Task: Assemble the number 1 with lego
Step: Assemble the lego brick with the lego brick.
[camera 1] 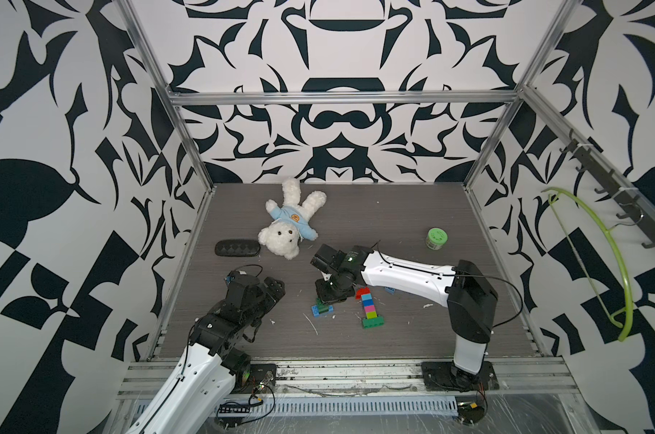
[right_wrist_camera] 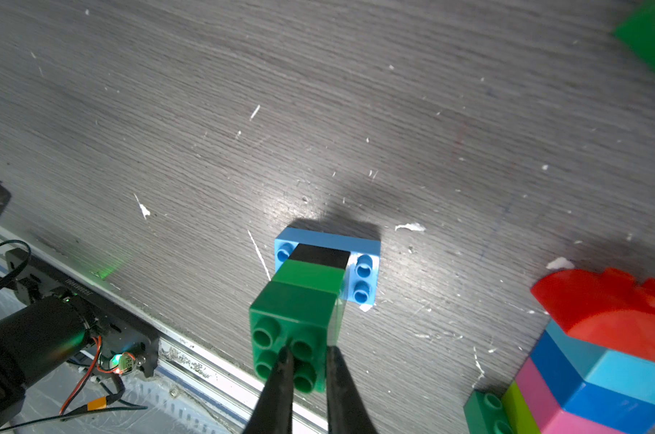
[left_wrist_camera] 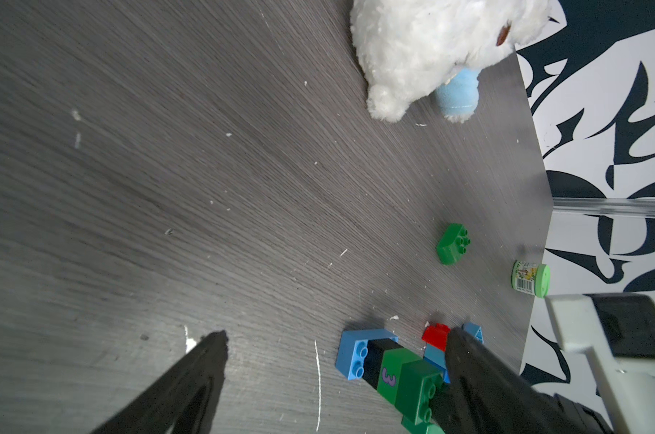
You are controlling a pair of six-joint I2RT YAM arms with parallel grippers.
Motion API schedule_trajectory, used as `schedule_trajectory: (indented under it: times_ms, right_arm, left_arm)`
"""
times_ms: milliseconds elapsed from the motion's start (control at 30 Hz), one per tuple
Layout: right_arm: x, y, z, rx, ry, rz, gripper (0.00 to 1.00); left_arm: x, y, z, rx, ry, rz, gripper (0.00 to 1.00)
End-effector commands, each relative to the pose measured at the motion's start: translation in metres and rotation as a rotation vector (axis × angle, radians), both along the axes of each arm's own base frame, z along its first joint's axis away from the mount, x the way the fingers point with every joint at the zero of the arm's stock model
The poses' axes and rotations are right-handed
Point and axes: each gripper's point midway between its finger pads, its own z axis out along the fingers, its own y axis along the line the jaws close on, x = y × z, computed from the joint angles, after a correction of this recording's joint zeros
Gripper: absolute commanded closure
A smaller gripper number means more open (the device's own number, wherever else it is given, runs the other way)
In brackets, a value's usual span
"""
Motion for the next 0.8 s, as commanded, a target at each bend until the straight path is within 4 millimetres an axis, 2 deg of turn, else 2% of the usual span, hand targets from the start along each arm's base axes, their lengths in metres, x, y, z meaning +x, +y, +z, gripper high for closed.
schedule_trajectory:
  times_ms: [0,133,200,300,400,567,667,767]
  right_arm:
    - [-0.025,-0.061,-0.073,-0.338,0.101,0.012,0.82]
    - [-0.029,-0.063,-0.075,-0.351,0.101,0.027,0.82]
    - [-0.029,-0.061,-0.073,-0.343,0.098,0.033,0.82]
    - [-0.028,-0.051,-0.066,-0.294,0.09,0.039,0.82]
    - [-0.017,-0.028,-0.04,-0.175,0.027,0.037,0.79]
    - [0.009,0.009,0.024,0.04,-0.126,0.025,0.64]
    - [0.019,0.016,0.056,0.112,-0.198,0.018,0.56]
    - [0.024,0.009,0.069,0.136,-0.234,-0.018,0.54]
  left_arm:
    - [0.003,-0.015,0.003,-0.036,-0.033,-0.085,0.07]
    - [0.001,-0.038,0.013,-0.096,-0.062,-0.219,0.14]
    - [0.001,-0.044,0.02,-0.1,-0.085,-0.263,0.19]
    - [0.0,-0.046,0.024,-0.071,-0.093,-0.316,0.21]
    - [0.0,-0.047,0.021,-0.05,-0.069,-0.336,0.16]
    - [0.003,-0.055,0.02,-0.07,-0.054,-0.365,0.16]
    - [0.002,-0.065,0.025,-0.099,-0.064,-0.416,0.17]
    - [-0.003,-0.077,0.031,-0.139,-0.068,-0.5,0.21]
